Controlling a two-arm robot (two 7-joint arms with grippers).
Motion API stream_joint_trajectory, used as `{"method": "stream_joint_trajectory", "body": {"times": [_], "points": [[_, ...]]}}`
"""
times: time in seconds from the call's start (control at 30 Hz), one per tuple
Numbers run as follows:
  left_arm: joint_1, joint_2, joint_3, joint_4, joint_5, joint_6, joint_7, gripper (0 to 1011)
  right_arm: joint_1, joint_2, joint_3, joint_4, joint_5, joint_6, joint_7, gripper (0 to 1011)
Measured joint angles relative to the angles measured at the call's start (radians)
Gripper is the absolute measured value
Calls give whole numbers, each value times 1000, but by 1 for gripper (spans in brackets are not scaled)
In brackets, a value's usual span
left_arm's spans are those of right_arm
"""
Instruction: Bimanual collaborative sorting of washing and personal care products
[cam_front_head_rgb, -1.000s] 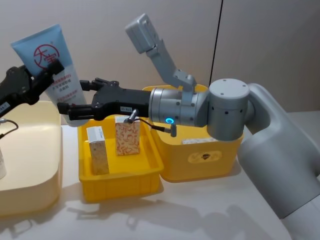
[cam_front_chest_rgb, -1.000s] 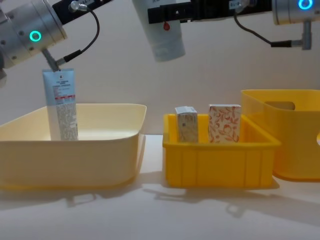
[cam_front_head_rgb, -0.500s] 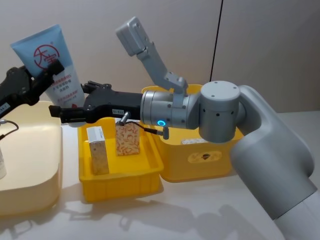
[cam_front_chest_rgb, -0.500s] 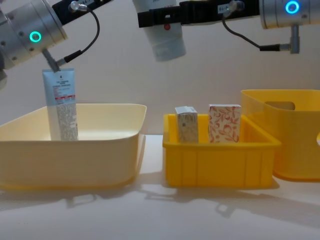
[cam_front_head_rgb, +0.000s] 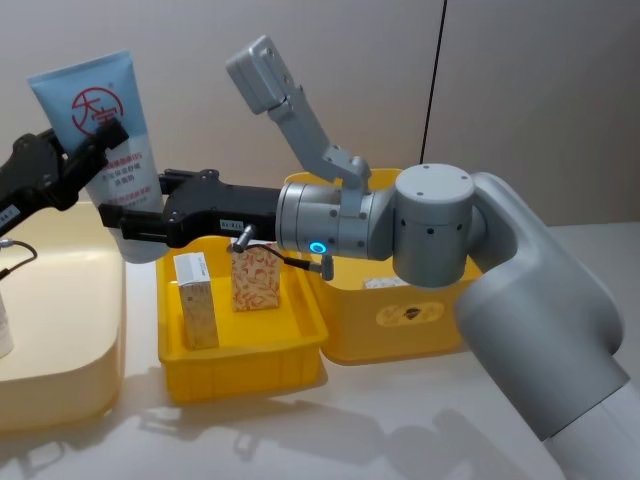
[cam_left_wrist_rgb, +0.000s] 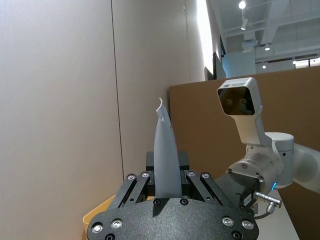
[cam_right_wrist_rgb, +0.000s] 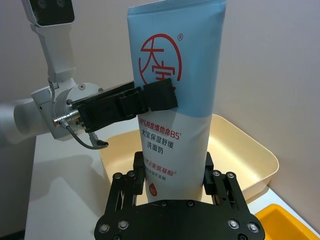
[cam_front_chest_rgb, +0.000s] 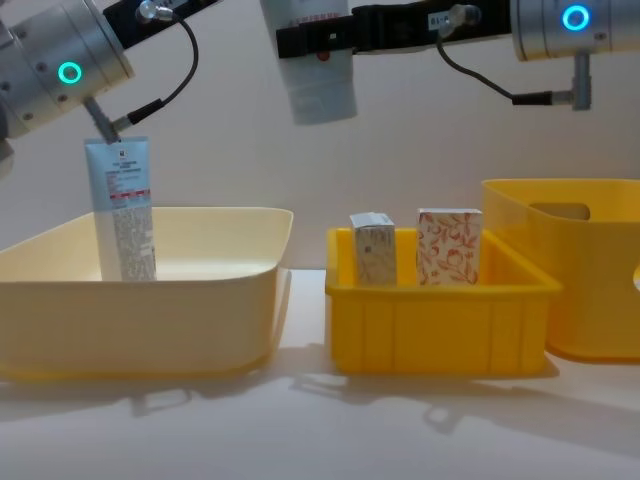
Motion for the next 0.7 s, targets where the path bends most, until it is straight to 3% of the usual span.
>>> {"method": "stream_joint_trajectory", "body": {"times": [0.7], "points": [[1,0,0,0,-1,-1,0,242,1,-3,-2,3,1,-2,-2,523]]}}
